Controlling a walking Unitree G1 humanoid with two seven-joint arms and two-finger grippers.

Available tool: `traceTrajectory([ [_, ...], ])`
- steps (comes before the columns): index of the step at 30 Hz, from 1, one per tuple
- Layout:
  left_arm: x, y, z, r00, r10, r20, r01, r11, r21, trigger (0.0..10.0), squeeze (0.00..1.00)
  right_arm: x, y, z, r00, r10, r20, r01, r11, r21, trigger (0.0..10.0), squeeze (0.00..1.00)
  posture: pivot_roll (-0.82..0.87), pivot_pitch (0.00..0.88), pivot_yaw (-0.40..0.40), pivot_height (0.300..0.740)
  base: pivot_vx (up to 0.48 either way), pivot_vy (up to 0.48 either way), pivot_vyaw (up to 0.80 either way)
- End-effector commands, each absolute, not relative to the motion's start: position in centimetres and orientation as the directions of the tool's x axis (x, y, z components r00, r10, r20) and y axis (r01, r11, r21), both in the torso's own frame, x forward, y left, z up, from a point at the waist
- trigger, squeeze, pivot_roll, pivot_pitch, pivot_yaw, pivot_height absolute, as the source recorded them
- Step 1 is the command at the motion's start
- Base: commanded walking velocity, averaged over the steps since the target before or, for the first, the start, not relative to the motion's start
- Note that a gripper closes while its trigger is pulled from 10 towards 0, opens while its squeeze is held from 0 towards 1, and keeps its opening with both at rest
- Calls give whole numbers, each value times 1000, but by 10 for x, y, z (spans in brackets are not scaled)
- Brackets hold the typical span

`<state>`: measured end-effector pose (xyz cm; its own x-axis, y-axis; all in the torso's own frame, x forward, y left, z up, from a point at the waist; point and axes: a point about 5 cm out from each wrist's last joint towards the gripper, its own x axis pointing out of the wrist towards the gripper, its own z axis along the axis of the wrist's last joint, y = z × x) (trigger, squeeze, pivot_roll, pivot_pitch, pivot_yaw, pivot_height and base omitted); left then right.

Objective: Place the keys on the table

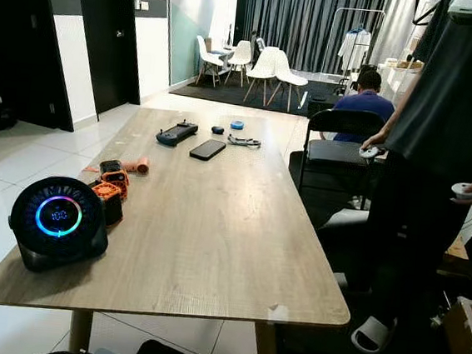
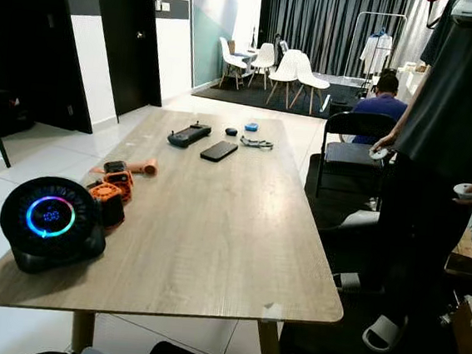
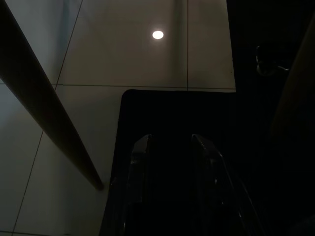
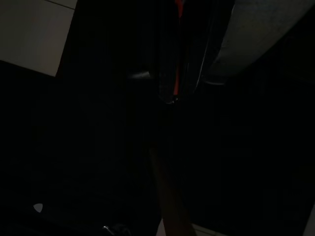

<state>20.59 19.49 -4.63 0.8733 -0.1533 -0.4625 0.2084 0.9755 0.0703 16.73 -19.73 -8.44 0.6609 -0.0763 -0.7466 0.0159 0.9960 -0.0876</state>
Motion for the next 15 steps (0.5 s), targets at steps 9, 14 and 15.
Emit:
traceTrajectory([
  [9,205,203,-47,865,-131,-485,195,977,84,10000,0,166,-196,-86,650,-70,-757,-20,994,-109,10000,0,42,22,1,740,0,0,592],
  [14,205,203,-47,866,-127,-483,192,978,85,10000,0,167,-195,-86,649,-67,-758,-25,994,-108,10000,0,44,24,-1,740,0,0,800],
  [15,205,203,-47,869,-124,-479,191,977,94,10000,0,167,-195,-86,648,-66,-759,-26,994,-108,10000,0,44,24,-1,740,0,0,800],
])
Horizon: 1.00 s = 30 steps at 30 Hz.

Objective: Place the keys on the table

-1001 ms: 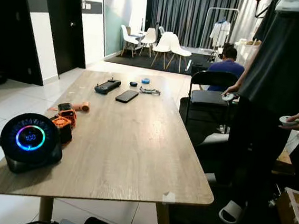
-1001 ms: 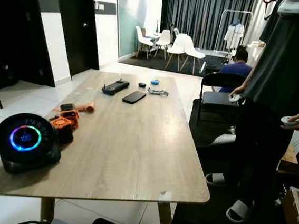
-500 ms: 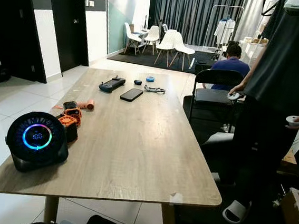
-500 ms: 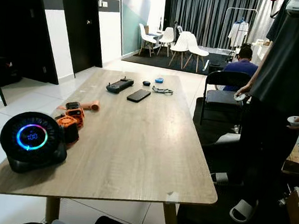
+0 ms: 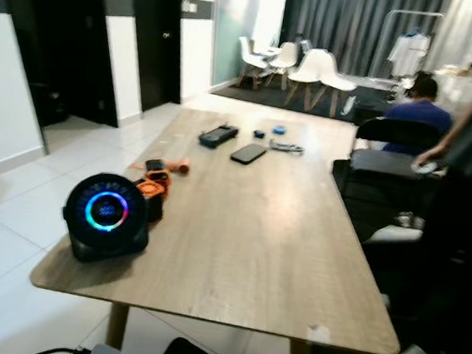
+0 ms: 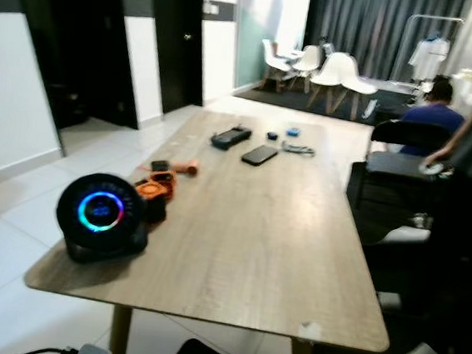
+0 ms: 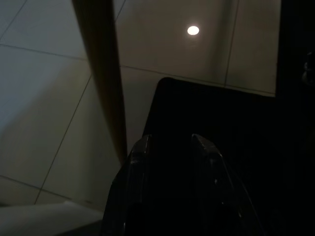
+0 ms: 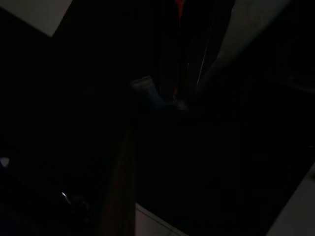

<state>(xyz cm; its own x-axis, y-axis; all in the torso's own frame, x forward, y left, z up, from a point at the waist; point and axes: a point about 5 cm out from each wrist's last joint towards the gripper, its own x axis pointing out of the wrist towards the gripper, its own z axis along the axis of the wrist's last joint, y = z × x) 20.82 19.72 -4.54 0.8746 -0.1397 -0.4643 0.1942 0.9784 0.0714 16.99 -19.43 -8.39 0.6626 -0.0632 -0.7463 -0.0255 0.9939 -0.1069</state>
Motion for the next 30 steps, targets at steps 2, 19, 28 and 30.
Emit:
traceTrajectory([
  [2,205,203,-47,869,-124,-479,191,977,94,10000,0,167,-195,-86,648,-66,-759,-26,994,-108,10000,0,44,24,-1,740,0,0,800],
  [19,202,204,-50,861,-103,-498,166,982,84,10000,0,166,-194,-87,641,-65,-765,-24,994,-105,10000,0,45,30,-5,740,0,0,800],
  [28,200,205,-55,835,-62,-548,129,988,84,10000,0,165,-193,-87,639,-64,-767,-24,994,-103,10000,0,45,31,-3,740,0,0,800],
  [30,200,206,-55,832,-57,-552,127,988,89,10000,0,165,-193,-87,639,-64,-767,-24,994,-103,10000,0,45,31,-3,740,0,0,800],
])
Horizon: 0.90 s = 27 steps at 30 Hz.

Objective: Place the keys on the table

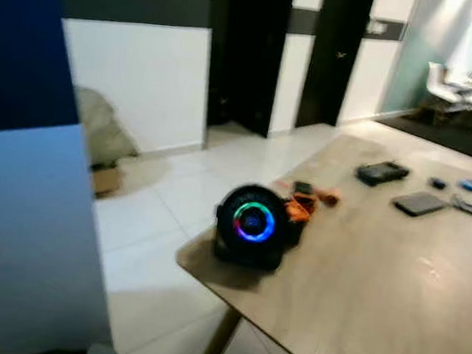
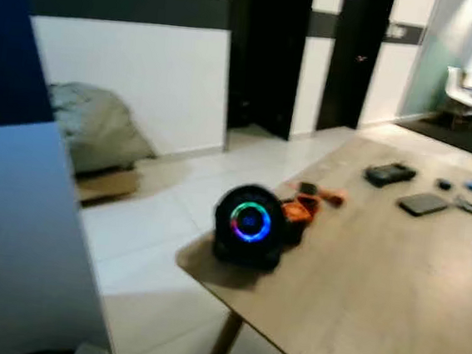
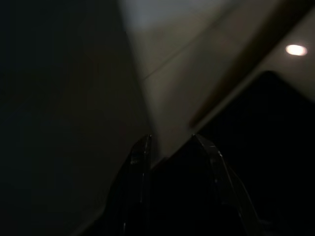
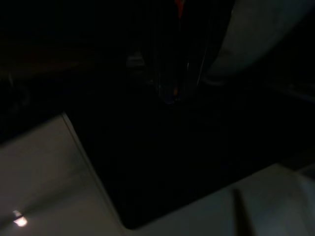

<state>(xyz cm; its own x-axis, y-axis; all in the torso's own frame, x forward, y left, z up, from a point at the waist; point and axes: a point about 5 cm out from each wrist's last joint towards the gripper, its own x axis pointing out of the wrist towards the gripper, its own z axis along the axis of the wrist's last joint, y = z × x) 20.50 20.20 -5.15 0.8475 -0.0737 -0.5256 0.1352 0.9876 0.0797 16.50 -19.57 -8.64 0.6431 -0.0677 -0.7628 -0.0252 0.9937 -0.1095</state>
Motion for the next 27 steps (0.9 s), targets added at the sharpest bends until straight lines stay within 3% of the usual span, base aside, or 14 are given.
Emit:
traceTrajectory([
  [1,200,206,-56,825,-65,-562,133,988,82,10000,0,165,-193,-87,639,-64,-767,-24,994,-103,10000,0,45,31,-3,740,0,0,800],
  [27,197,211,-59,800,-26,-599,117,987,113,10000,0,164,-194,-87,636,-65,-769,-23,994,-103,10000,0,45,31,1,740,0,0,800],
])
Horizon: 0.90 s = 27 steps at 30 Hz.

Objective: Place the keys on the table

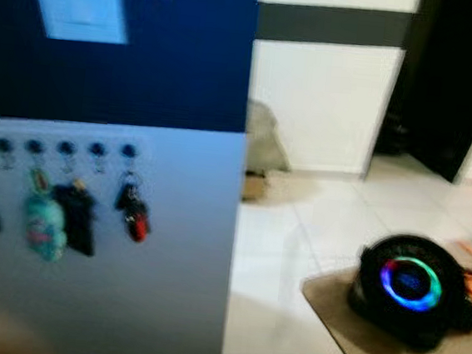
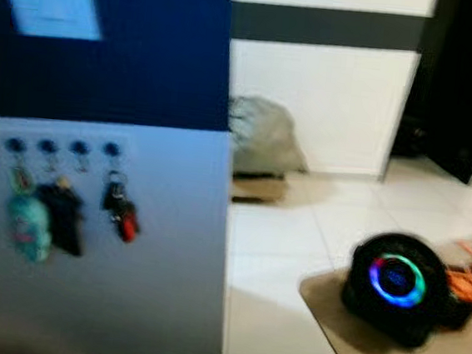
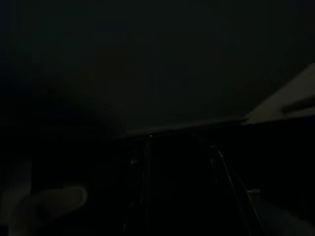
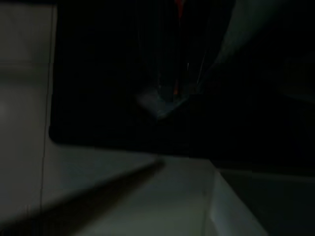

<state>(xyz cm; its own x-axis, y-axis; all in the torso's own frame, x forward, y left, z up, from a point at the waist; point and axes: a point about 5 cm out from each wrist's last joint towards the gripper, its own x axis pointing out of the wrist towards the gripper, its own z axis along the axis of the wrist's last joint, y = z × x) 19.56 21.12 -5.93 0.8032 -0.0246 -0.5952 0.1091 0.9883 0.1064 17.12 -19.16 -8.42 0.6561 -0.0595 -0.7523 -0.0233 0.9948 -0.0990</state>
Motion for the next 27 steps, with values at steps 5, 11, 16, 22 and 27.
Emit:
traceTrajectory([
  [5,197,212,-59,798,-30,-602,120,987,110,10000,0,164,-194,-87,635,-64,-770,-25,994,-104,10000,0,44,25,2,740,0,0,800],
  [11,198,211,-59,798,-34,-602,127,986,111,10000,0,164,-193,-87,637,-63,-768,-28,994,-105,10000,0,42,20,5,740,0,0,800],
  [16,198,211,-58,798,-38,-601,130,985,110,10000,0,164,-194,-87,638,-71,-766,-2,996,-94,10000,0,41,16,7,740,0,0,480],
  [22,199,211,-58,799,-48,-600,137,985,104,10000,0,163,-195,-87,636,-75,-768,16,996,-84,10000,0,42,14,8,740,0,0,0],
  [27,198,211,-58,796,-56,-602,138,986,91,10000,0,163,-195,-88,634,-75,-769,18,996,-82,10000,0,43,16,8,740,0,0,0],
])
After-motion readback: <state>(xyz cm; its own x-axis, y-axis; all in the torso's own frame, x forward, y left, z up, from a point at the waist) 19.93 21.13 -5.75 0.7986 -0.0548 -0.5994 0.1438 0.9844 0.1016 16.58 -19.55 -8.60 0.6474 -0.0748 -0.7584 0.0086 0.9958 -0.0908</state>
